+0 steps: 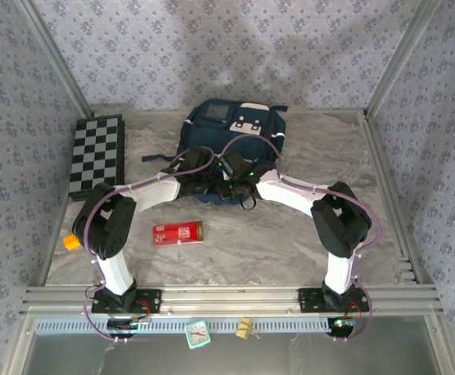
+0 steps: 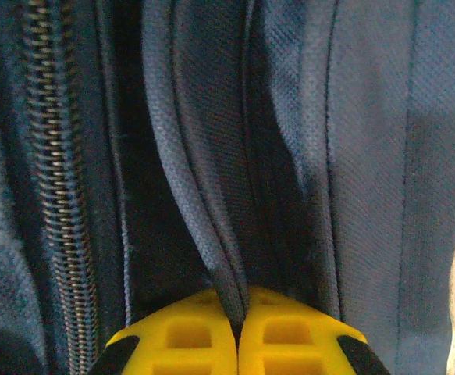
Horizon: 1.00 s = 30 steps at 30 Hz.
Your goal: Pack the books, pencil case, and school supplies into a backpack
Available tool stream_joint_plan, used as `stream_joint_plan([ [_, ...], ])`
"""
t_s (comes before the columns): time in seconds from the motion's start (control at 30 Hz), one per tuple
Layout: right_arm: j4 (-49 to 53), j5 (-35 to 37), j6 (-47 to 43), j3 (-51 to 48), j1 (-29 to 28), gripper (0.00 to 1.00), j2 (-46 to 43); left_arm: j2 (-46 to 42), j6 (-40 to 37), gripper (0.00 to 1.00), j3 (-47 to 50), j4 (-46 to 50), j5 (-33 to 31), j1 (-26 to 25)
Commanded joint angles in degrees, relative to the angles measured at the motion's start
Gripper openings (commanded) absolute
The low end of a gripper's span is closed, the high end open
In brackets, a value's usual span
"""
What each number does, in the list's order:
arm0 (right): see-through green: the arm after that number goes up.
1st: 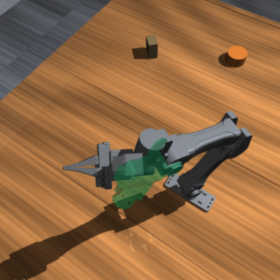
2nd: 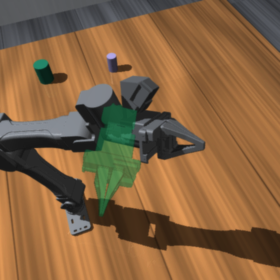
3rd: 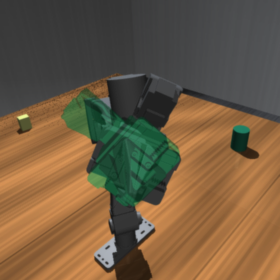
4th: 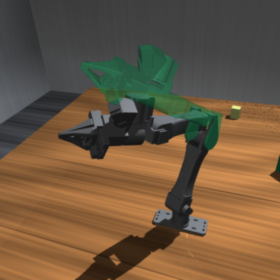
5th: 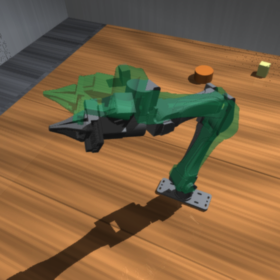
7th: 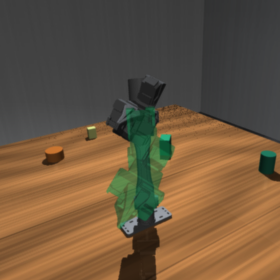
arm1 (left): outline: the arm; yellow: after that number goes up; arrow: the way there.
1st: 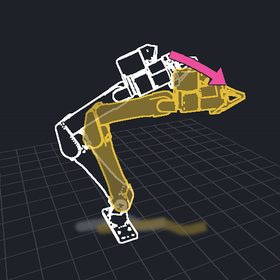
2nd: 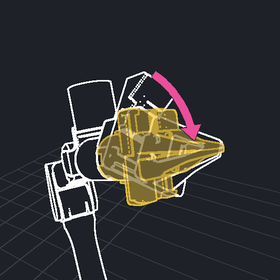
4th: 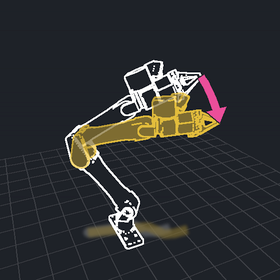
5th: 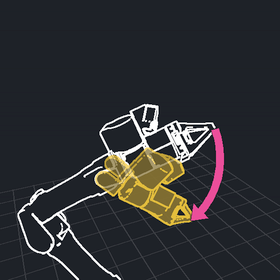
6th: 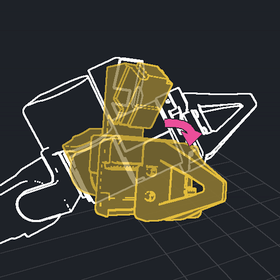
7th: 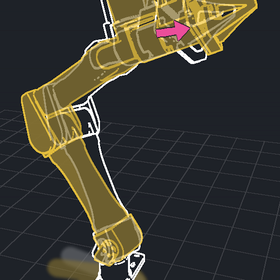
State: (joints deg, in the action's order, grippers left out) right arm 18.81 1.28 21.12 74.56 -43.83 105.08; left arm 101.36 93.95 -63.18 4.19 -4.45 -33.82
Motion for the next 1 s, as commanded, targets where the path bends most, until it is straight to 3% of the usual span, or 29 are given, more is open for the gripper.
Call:
stream_joint_plan([
  [0.0, 3.0, 0.4, -4.5, -2.7, 0.9, 0.0, -3.6, -2.5, -1.6, 0.0, -0.9, -0.1, -1.4, 2.4],
  [0.4, 7.7, 7.6, -10.7, -7.7, 4.9, 0.0, -10.2, -12.8, -10.1, 0.0, 3.8, 4.5, -0.1, 8.1],
  [0.53, 9.0, 10.6, -11.9, -8.6, 5.8, 0.0, -12.0, -14.5, -16.9, 0.0, 2.3, 8.6, -0.7, 10.8],
  [0.83, 5.1, 14.2, -14.8, -6.8, 10.4, 0.0, -8.9, -15.1, -24.3, 0.0, 3.0, 8.2, 7.9, 18.3],
  [0.97, 1.7, 14.8, -18.0, -4.8, 12.0, 0.0, -6.8, -15.0, -27.4, 0.0, 2.0, 10.8, 8.9, 20.2],
])
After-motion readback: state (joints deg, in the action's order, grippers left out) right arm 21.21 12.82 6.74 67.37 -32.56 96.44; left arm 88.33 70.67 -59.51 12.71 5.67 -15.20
